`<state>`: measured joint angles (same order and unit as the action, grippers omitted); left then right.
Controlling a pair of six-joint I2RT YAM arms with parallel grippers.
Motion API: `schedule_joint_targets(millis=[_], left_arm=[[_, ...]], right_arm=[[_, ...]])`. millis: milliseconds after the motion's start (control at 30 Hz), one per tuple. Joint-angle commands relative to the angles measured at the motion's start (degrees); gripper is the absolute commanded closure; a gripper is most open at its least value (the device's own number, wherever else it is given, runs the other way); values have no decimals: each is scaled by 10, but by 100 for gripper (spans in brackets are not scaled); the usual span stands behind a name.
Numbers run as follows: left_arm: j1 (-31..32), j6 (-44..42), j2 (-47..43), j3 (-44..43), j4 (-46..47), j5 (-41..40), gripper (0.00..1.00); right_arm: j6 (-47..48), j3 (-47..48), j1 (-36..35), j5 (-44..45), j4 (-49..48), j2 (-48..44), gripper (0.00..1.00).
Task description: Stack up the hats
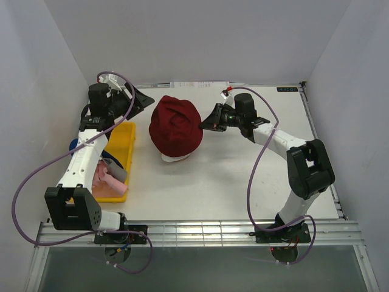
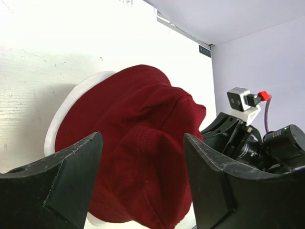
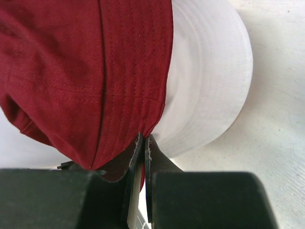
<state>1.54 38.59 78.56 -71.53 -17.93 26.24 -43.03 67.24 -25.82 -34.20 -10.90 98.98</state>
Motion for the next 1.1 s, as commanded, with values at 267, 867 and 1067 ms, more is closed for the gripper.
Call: schedule_joint_targets(millis=[267, 867, 1067], left_arm=[[-41, 37, -7, 32, -15, -11, 33], [-42, 102, 37, 173, 105, 64, 31], [-42, 120, 36, 205, 143, 71, 30]], right_arm=[[20, 24, 5, 3, 28, 11, 92], [22, 21, 5, 1, 32, 11, 92], [22, 18, 5, 1, 31, 10, 92]])
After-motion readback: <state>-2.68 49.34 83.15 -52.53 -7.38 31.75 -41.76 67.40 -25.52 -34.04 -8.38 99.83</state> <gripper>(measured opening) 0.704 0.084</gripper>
